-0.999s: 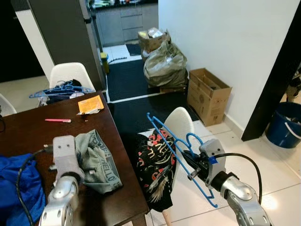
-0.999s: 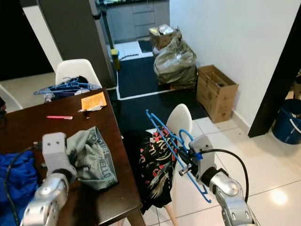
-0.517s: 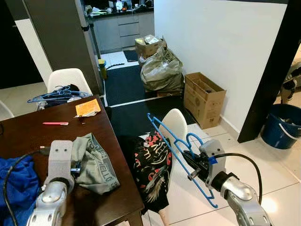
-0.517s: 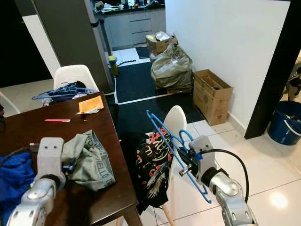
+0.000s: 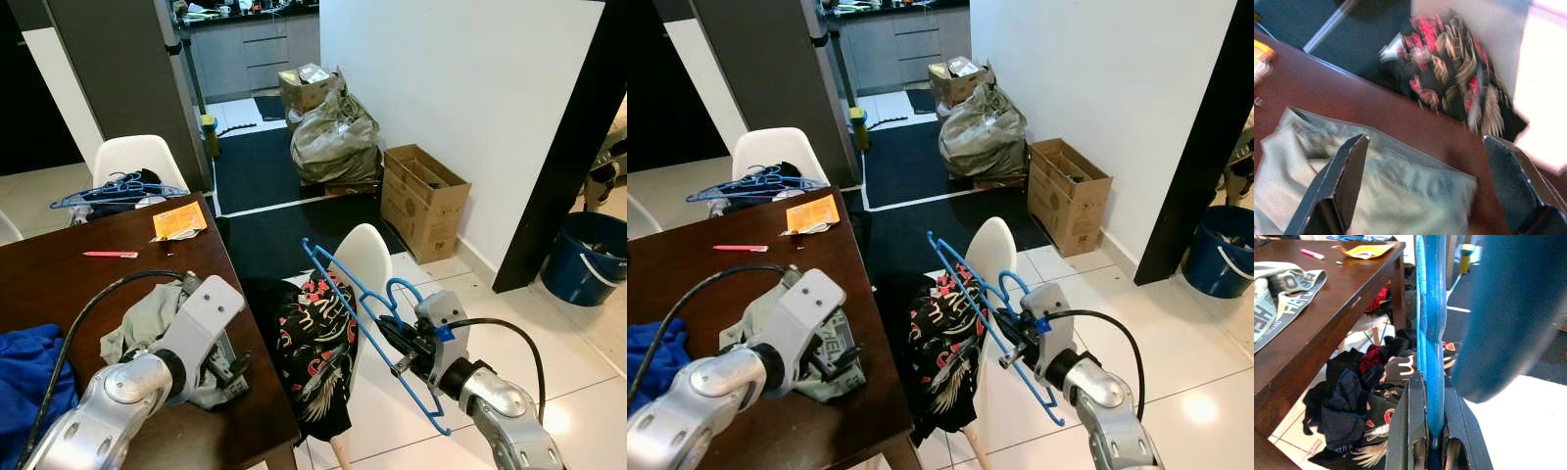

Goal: Hang hanger

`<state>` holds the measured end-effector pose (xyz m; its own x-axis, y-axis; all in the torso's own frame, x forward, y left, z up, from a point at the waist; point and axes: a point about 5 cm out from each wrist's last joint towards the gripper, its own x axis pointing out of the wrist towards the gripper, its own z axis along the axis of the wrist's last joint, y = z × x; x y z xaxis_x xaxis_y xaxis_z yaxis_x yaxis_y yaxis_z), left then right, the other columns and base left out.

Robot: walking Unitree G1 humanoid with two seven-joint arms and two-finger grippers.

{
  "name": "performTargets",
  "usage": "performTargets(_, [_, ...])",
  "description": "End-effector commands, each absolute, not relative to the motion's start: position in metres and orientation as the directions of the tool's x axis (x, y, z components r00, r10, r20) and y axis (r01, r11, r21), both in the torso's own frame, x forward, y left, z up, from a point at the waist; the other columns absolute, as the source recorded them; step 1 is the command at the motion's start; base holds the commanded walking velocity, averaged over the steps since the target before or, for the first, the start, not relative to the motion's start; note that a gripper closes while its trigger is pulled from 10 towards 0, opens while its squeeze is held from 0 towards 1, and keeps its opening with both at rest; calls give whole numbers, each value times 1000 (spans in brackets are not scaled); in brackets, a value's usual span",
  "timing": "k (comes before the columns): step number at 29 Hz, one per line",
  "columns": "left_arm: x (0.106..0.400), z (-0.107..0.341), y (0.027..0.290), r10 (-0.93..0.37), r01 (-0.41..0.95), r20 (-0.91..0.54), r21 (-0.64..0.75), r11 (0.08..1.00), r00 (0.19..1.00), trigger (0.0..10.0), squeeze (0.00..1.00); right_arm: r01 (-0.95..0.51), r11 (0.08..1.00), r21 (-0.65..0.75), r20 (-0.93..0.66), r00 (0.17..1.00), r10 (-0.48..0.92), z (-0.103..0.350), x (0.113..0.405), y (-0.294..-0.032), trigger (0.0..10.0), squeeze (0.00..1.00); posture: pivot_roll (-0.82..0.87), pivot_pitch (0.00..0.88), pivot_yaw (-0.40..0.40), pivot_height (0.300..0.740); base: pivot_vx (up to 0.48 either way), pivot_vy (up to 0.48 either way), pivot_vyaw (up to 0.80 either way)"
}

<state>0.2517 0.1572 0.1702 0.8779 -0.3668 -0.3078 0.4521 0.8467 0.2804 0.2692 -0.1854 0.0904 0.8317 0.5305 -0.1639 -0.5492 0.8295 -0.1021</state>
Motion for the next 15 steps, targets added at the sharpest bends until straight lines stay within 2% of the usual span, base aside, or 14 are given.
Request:
performTargets(1, [261,183,166,-310,358,-201,285,889,929,10000,0,-555,828,-83,-169,826,537,89,270,-184,10000,0,-44,0,61,740,0,0,0])
performTargets(3, [266,189,168,-276,303,-135,262,916,952,10000,0,-556,828,-81,-169,826,538,89,270,-184,10000,0,-44,0,61,740,0,0,0])
performTargets(6, [266,189,168,-276,303,-135,262,916,952,10000,0,-556,828,-81,-169,826,538,89,270,-184,10000,0,-44,0,61,740,0,0,0])
performTargets(8, [273,189,164,-206,205,1,123,971,978,10000,0,-552,830,-81,-167,828,535,90,270,-184,10000,0,-49,0,53,740,-139,0,0])
performTargets(9, [273,189,164,-206,205,1,123,971,978,10000,0,-552,830,-81,-167,828,535,90,270,-184,10000,0,-49,0,53,740,0,0,0])
performTargets(10, [277,188,161,-178,175,41,67,982,983,10000,0,-551,830,-82,-167,829,533,90,271,-185,10000,0,-52,0,51,740,-255,0,0])
performTargets(13, [277,188,161,-178,175,41,67,982,983,10000,0,-551,830,-82,-167,829,533,90,271,-185,10000,0,-52,0,51,740,-255,0,0])
performTargets(15, [284,185,151,-155,158,72,-30,987,985,10000,0,-549,831,-87,-171,830,531,91,273,-185,10000,0,-47,0,33,740,-319,0,0])
